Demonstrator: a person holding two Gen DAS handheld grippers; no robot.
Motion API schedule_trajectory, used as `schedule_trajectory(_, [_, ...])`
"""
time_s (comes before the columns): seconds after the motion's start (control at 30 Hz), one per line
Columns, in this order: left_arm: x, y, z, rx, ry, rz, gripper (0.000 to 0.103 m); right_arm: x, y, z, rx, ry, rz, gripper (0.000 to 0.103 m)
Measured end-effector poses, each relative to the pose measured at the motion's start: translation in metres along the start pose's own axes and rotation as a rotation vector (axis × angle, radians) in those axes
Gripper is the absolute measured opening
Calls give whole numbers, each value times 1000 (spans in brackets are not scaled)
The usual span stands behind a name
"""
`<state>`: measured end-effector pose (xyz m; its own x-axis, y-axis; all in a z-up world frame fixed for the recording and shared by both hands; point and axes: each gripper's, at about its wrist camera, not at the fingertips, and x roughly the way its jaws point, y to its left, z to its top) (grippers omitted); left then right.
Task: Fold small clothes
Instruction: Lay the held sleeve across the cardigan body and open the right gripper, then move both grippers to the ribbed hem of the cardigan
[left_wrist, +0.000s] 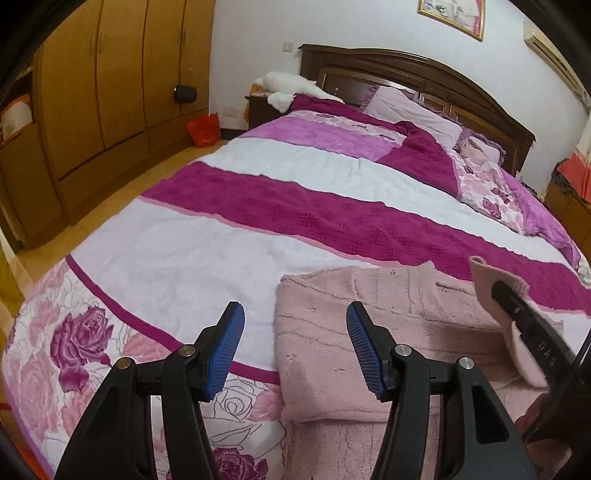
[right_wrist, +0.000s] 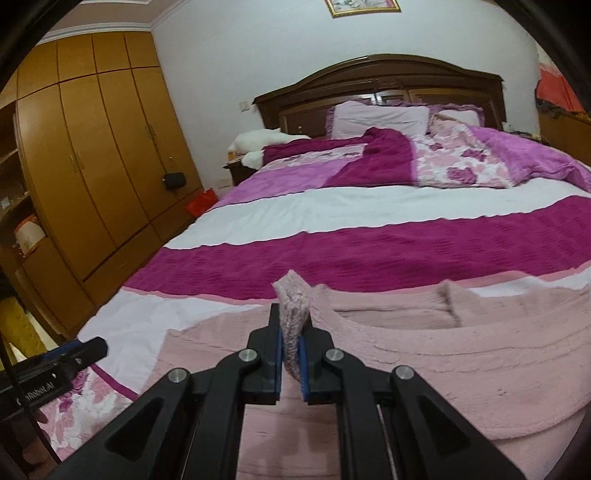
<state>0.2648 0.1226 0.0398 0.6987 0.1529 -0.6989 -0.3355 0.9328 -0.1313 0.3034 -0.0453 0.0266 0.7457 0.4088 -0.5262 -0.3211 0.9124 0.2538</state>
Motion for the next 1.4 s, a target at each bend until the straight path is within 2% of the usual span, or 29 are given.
schedule_trajectory(0.33, [1,13,3,-66,26,-30,34,13,34,-15,-79,37,38,7])
schedule_trajectory(0.53, [1,15,3,-74,34,-34,34,25,50,-32,-183,111,24,11])
schedule_trajectory(0.63, [2,14,2,-72,39,-32,34,27,51,-37,-190,144,61,12])
schedule_trajectory(0.67, [2,14,2,-71,41,-32,34,26,52,-37,-187,150,86,13])
schedule_trajectory(0.77, [3,11,1,-64,44,-35,34,24,54,-38,-184,157,125,25])
schedule_trajectory(0.83, [3,10,1,-58,46,-40,34,19,53,-36,-167,143,129,27])
schedule_trajectory(0.97, [4,7,1,-44,45,-57,34,11,36,-28,-100,148,158,33])
schedule_trajectory(1.2, [4,0,-6,-7,61,-151,35,-20,-22,-22,-20,137,84,33])
schedule_trajectory(1.33, [-7,-11,-20,44,75,-211,35,-66,-55,-27,-23,134,40,34])
schedule_trajectory(1.4, [-17,-16,-28,83,71,-238,37,-91,-68,-29,-31,124,47,35])
